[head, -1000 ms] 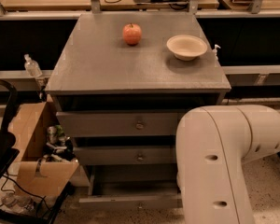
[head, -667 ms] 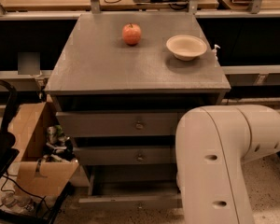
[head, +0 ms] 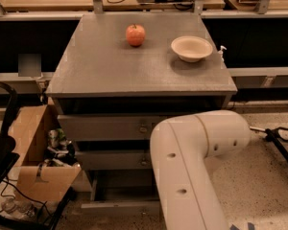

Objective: Open bottom drawer

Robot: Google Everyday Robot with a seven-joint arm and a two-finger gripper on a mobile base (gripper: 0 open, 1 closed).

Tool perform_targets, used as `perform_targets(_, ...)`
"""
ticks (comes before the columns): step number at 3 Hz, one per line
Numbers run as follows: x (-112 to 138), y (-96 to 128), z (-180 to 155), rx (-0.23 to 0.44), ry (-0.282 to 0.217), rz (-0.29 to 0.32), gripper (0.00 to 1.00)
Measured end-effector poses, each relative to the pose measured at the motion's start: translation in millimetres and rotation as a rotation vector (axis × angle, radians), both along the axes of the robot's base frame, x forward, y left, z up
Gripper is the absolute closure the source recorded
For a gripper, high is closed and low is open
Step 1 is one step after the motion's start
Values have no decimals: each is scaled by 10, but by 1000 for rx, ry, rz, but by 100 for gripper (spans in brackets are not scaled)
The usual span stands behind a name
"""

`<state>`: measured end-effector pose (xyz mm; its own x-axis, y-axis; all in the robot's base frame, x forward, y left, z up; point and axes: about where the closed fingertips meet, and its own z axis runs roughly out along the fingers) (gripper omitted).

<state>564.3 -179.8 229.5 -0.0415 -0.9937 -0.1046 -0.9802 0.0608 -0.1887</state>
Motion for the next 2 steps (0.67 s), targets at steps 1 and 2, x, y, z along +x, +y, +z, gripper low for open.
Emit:
perform_targets(1, 137, 66, -337, 51, 8, 27, 100)
perform_targets(2, 377, 64, -677, 107, 20, 28, 100)
